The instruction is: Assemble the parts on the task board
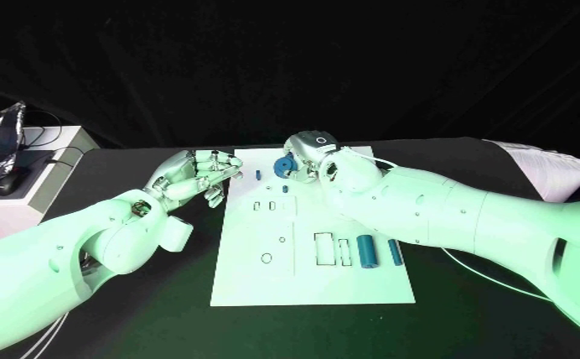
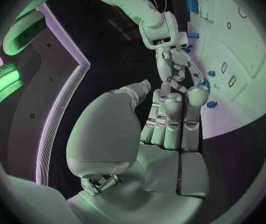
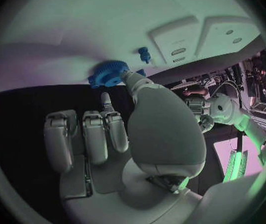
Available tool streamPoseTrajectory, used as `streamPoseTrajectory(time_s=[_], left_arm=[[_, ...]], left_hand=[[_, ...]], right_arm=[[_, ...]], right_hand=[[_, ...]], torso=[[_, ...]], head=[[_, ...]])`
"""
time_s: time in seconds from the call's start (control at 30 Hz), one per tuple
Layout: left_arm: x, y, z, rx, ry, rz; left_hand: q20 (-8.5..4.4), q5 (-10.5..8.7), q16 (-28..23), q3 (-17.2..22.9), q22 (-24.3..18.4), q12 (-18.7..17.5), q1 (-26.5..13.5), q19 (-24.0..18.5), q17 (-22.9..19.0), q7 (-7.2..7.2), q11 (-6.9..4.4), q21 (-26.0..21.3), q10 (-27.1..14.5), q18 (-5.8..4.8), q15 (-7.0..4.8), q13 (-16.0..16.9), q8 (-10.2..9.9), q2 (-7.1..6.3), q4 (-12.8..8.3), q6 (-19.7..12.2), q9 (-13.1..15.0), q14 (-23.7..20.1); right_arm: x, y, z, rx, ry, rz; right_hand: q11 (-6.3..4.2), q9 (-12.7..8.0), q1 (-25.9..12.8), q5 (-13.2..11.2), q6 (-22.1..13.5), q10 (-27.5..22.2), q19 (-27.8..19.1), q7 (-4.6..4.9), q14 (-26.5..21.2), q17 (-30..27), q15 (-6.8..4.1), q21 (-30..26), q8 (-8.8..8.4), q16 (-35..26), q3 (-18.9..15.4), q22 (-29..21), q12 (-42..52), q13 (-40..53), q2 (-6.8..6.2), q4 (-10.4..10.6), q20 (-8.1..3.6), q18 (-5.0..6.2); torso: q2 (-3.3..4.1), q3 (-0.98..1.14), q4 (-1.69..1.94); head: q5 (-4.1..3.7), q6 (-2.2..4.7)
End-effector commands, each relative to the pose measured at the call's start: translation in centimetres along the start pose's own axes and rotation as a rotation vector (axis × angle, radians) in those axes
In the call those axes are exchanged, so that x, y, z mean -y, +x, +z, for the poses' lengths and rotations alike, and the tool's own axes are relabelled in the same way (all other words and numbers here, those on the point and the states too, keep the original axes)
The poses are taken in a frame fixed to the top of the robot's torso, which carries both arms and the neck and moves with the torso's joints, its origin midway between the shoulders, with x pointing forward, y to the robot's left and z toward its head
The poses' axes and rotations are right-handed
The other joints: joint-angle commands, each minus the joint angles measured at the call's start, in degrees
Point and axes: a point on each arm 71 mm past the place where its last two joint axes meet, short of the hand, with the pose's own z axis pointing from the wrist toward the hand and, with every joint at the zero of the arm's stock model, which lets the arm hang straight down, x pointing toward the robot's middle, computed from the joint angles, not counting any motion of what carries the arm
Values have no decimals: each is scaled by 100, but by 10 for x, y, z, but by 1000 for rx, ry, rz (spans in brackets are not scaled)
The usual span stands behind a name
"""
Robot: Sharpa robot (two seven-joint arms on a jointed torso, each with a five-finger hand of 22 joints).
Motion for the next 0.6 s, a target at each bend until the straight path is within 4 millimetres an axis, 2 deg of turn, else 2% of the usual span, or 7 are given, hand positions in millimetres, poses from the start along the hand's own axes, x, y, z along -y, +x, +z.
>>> streamPoseTrajectory(time_s=[0.03, 0.27, 0.33, 0.5, 0.57, 0.6], left_arm=[[1, 2, 1, -17, 7, -7], [1, 2, 1, -17, 6, -7], [1, 2, 1, -17, 5, -7], [0, 1, 0, -14, 4, -6], [0, 1, 0, -13, 3, -5], [0, 1, 0, -13, 3, -5]], left_hand=[[10, -2, -28, 28, 9, -24, 17, -26, -6, 18, 7, 30, 1, -76, -4, -7, -23, 21, 8, -5, -7, -11], [10, -2, -28, 28, 9, -24, 17, -26, -6, 18, 7, 30, 1, -76, -4, -7, -23, 21, 8, -5, -7, -11], [10, -2, -28, 28, 9, -24, 17, -26, -6, 18, 7, 30, 1, -76, -4, -7, -23, 21, 8, -5, -7, -11], [13, -3, -31, 77, 17, -39, -22, -41, -6, 22, 11, 47, 13, -75, -1, -20, -46, 10, -33, 8, -8, -4], [13, -3, -31, 77, 17, -39, -22, -41, -6, 22, 11, 47, 13, -75, -1, -20, -46, 10, -33, 8, -8, -4], [14, -3, -30, 80, 22, -40, -29, -39, -4, 24, 12, 51, 13, -76, -1, -21, -48, 12, -31, 8, -8, -3]], right_arm=[[-1, 2, -1, -6, -10, 10], [2, 2, -2, -16, -9, 29], [2, 3, -4, -28, -16, 47], [4, 5, -6, -69, -12, 93], [4, 6, -6, -80, -8, 112], [4, 6, -6, -81, -7, 115]], right_hand=[[56, -6, -61, -9, -33, 328, 481, 0, 596, 1508, 38, -24, -38, 24, -60, 1359, -18, 1191, 34, 25, 43, -78], [49, -2, -147, 139, 57, 340, 481, -12, 596, 1508, 34, -25, -23, 24, -138, 1360, -8, 1204, 119, 154, 46, -78], [34, 8, -194, 246, 141, 366, 484, -31, 596, 1508, 22, -22, 6, 24, -121, 1364, 15, 1234, 170, 217, 37, -79], [16, 2, -448, 380, 193, 386, 482, -50, 596, 1508, 2, -26, 5, 24, -81, 1362, 31, 1256, 256, 327, 16, -78], [19, -15, -977, 286, 191, 387, 480, -47, 596, 1508, 4, -31, -24, 24, -67, 1359, 31, 1257, 498, 342, 16, -77], [20, -17, -1026, 284, 192, 388, 480, -47, 596, 1508, 5, -31, -29, 24, -56, 1359, 32, 1258, 518, 342, 16, -77]], torso=[[-1, 0, 3], [-4, -1, -4], [-3, 1, 0], [-3, 3, -11], [-3, 2, -15], [-2, 3, -17]], head=[[3, -2], [10, -8], [11, -13], [25, -20], [22, -17], [20, -15]])
